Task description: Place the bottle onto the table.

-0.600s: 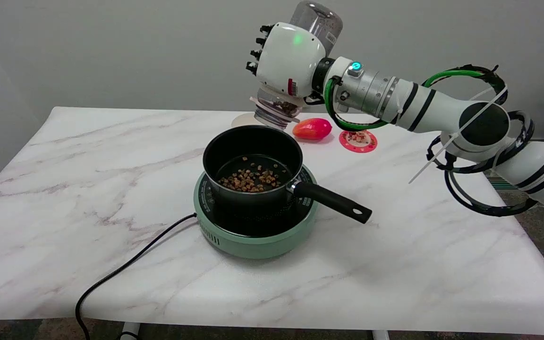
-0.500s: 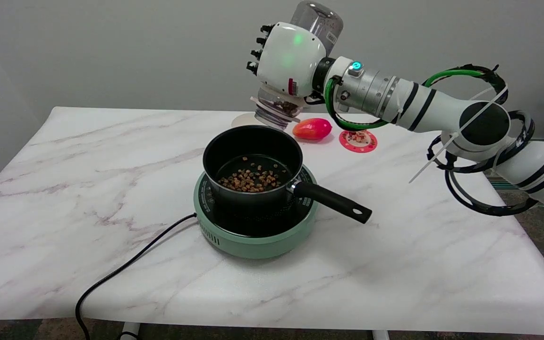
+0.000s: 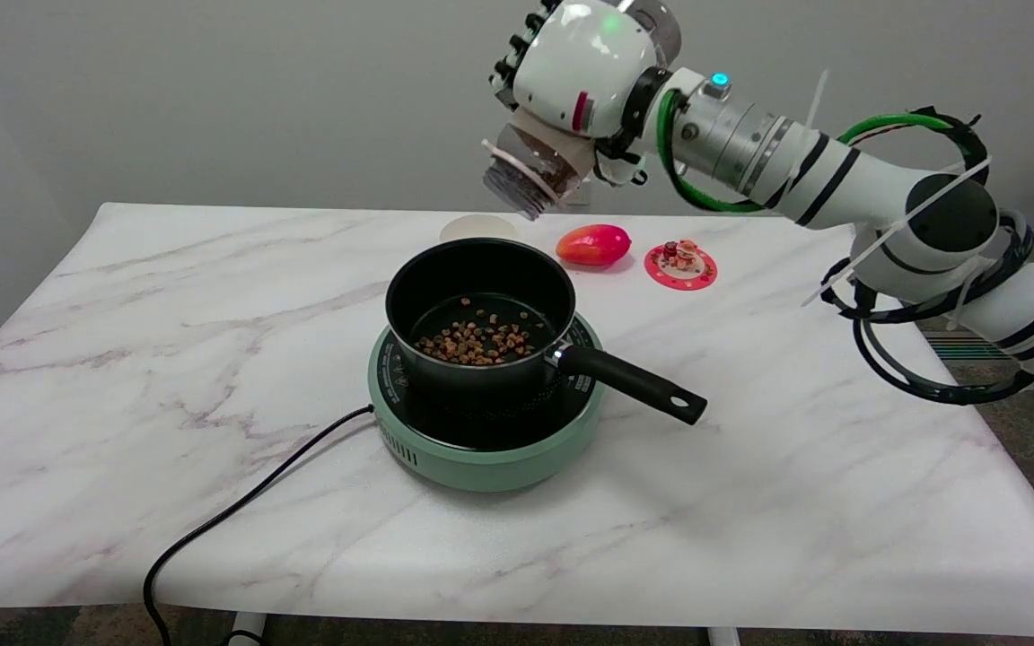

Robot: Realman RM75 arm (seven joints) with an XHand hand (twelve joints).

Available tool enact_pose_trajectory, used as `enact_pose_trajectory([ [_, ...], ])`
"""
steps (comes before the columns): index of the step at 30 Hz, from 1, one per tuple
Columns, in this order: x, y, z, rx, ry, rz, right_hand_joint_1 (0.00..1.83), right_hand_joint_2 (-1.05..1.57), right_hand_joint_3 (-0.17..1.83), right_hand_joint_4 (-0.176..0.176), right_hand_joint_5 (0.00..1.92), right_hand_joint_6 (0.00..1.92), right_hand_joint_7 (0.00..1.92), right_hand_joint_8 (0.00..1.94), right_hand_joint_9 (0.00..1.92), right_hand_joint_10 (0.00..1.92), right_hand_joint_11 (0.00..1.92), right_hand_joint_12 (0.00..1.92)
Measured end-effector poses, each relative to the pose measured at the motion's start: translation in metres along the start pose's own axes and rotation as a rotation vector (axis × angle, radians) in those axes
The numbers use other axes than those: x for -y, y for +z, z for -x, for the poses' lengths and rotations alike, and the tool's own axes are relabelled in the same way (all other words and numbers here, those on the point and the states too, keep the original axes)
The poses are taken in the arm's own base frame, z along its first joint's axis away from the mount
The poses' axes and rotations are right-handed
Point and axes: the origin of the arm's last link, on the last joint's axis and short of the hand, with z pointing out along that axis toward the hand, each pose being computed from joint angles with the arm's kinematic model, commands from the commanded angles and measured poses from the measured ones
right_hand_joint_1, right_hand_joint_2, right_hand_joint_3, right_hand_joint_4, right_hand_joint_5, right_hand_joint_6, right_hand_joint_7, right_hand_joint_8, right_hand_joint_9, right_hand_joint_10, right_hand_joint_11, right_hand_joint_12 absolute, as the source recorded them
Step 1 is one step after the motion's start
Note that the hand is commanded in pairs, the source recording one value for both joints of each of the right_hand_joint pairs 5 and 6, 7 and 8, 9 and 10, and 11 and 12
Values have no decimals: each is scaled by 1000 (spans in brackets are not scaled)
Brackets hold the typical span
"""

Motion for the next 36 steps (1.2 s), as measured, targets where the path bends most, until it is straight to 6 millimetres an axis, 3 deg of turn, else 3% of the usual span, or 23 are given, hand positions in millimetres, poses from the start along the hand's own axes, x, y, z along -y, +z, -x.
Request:
enact_pose_trajectory([
  [7, -23, -8, 5, -15, 294, 89, 1552, 255, 1000, 0, 1397, 1397, 1527, 1527, 1064, 1064, 991, 991],
  [14, -53, -29, 26, -33, 640, 221, 1568, 240, 1040, 0, 1404, 1404, 1537, 1537, 1073, 1073, 995, 995],
  [19, -68, -57, 58, -41, 913, 326, 1571, 289, 1010, 0, 1430, 1430, 1555, 1555, 1091, 1091, 1009, 1009],
  [26, -79, -113, 111, -73, 1237, 498, 1578, 319, 989, 0, 1433, 1433, 1562, 1562, 1095, 1095, 1016, 1016],
  [36, -77, -183, 167, -156, 1507, 709, 1584, 346, 986, 0, 1437, 1437, 1568, 1568, 1102, 1102, 1023, 1023],
])
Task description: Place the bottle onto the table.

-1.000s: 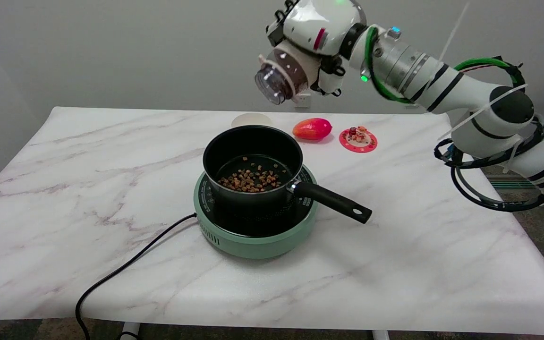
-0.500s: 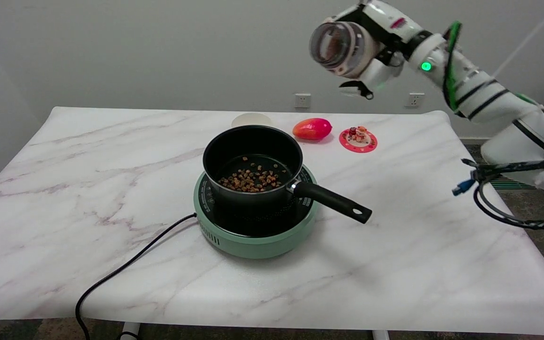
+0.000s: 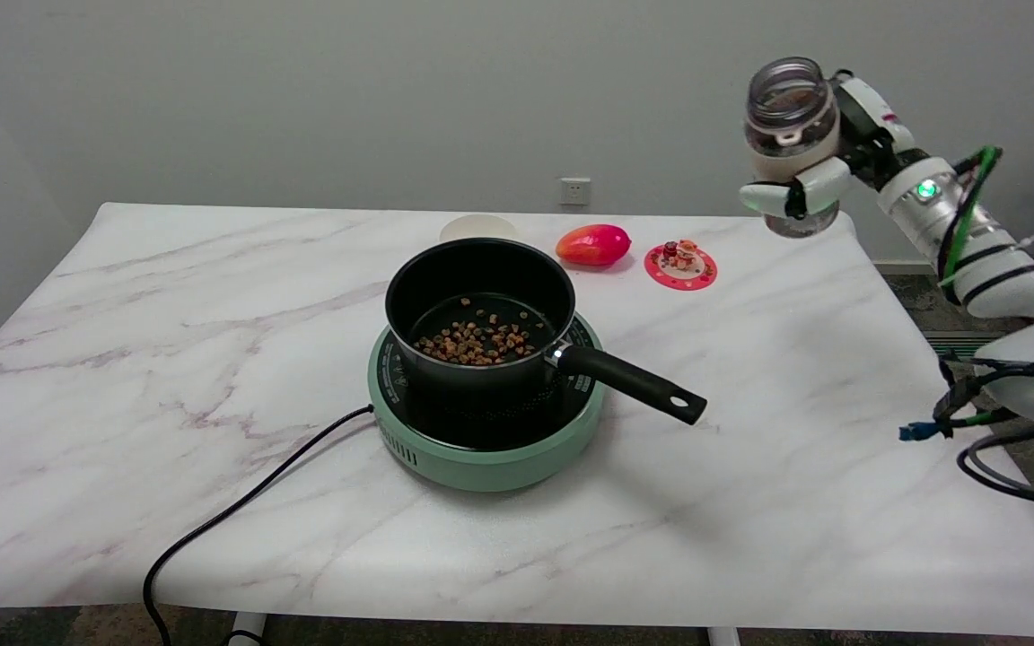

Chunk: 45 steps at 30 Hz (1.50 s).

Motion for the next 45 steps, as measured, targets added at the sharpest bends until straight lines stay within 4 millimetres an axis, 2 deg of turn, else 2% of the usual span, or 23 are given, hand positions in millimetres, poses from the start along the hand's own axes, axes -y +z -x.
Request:
enact_pose_trajectory([
  [10, -46, -32, -10, -105, 167, 87, 1589, 330, 1003, 0, 1430, 1430, 1564, 1564, 1099, 1099, 1020, 1020],
  [21, -81, -55, 4, -171, 304, 147, 1590, 328, 1009, 0, 1434, 1434, 1567, 1567, 1101, 1101, 1023, 1023],
  [29, -95, -59, 22, -179, 371, 166, 1590, 333, 1000, 0, 1435, 1435, 1567, 1567, 1101, 1101, 1023, 1023],
  [45, -109, -54, 56, -169, 447, 178, 1588, 339, 997, 0, 1443, 1443, 1571, 1571, 1105, 1105, 1029, 1029],
])
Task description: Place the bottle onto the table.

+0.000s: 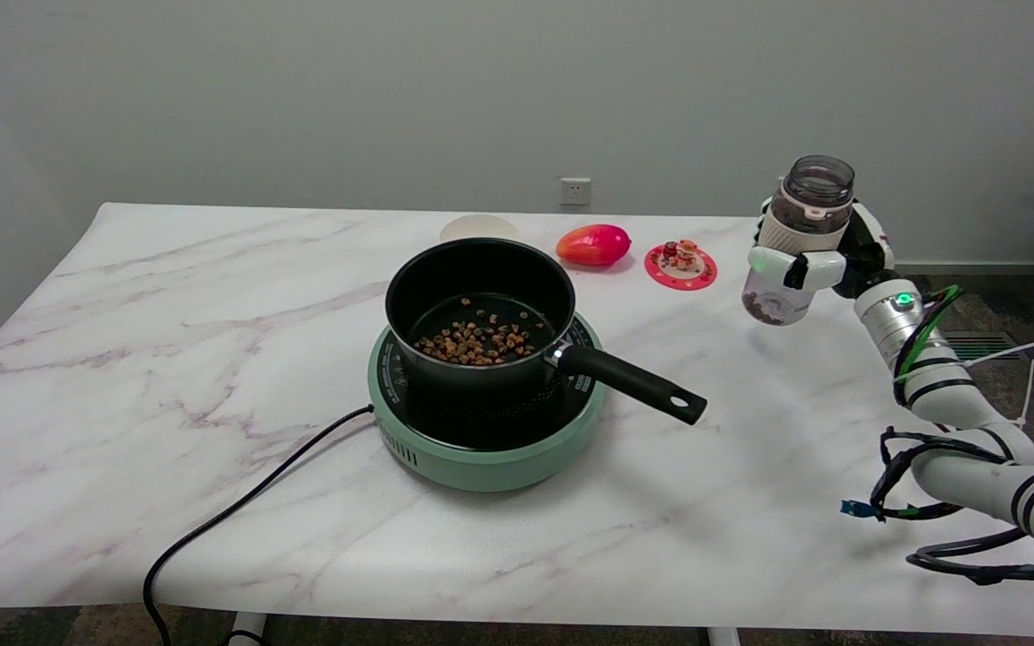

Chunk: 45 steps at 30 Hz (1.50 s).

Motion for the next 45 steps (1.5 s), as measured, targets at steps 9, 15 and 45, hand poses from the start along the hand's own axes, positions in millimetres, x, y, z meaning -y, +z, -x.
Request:
enact_pose_trajectory([
  [9, -13, -4, 9, 1, 0, 2, 1577, 435, 892, 0, 1508, 1508, 1616, 1616, 1134, 1134, 1078, 1078],
  [15, -21, -9, 14, -16, -24, -8, 1561, 516, 790, 0, 1530, 1530, 1622, 1622, 1142, 1142, 1085, 1085],
  [45, -50, -25, 35, -112, -21, -19, 1524, 1, 1456, 0, 1243, 1243, 1461, 1461, 1068, 1068, 949, 949],
])
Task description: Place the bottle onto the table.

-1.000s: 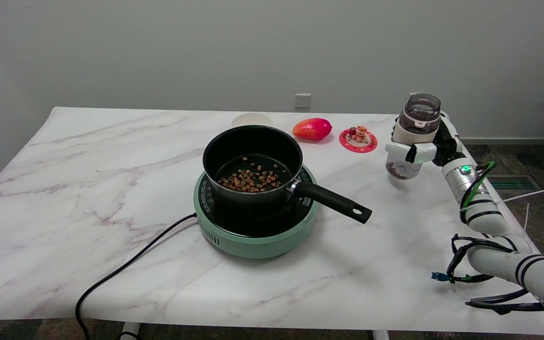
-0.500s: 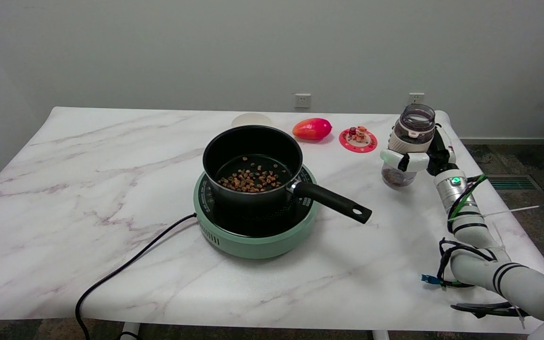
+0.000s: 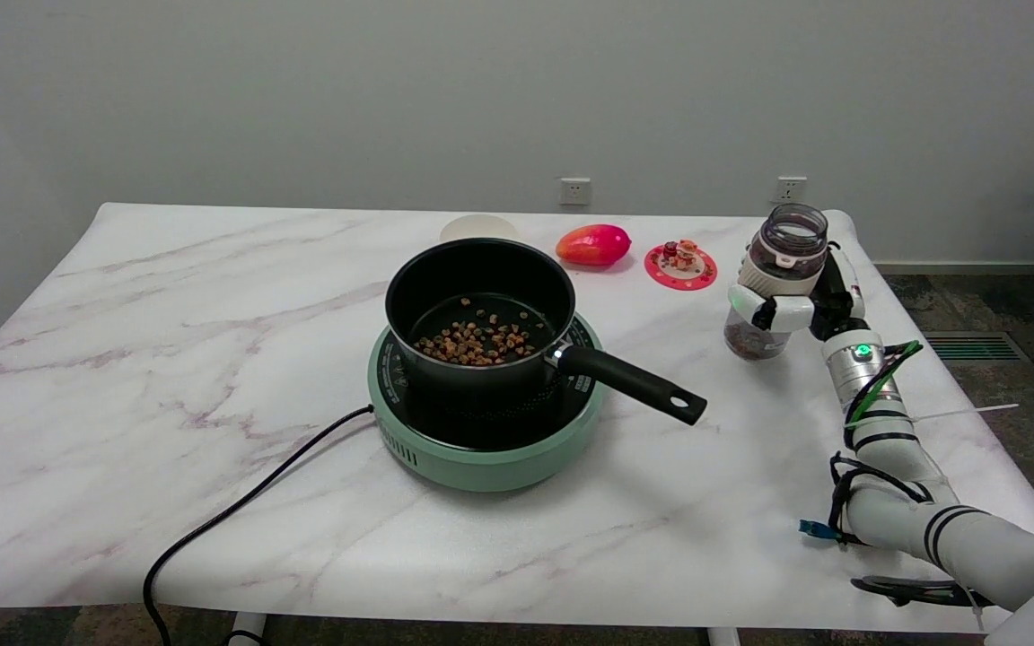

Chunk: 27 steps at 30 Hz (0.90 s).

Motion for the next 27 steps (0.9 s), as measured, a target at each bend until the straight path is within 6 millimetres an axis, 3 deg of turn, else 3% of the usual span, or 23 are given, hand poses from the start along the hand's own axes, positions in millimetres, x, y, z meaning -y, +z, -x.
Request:
enact_pose_trajectory([
  [2, 0, 0, 0, -1, -1, -1, 1488, -264, 1647, 0, 1070, 1070, 1366, 1366, 1010, 1010, 858, 858],
  [4, 0, -1, 0, -2, -1, -2, 1453, -544, 1693, 0, 837, 837, 1229, 1229, 907, 907, 681, 681],
  [7, -1, -1, 0, -3, -2, -2, 1410, -749, 1485, 0, 601, 601, 1059, 1059, 764, 764, 442, 442],
  [11, -1, -1, 0, -5, -4, -2, 1364, -858, 1239, 0, 413, 413, 877, 877, 605, 605, 367, 367],
  [14, -1, -1, -1, -6, -5, -1, 1339, -978, 1203, 0, 342, 342, 744, 744, 463, 463, 354, 354],
  [22, -1, 0, -1, -9, -6, -1, 1302, -1047, 1190, 0, 298, 298, 625, 625, 419, 419, 379, 379],
  [25, -1, 0, -2, -10, -8, -2, 1266, -1047, 1203, 0, 230, 230, 473, 473, 410, 410, 406, 406],
  [27, 0, 1, -3, -11, -11, 0, 1227, -1047, 1082, 0, 169, 169, 394, 394, 387, 387, 395, 395],
])
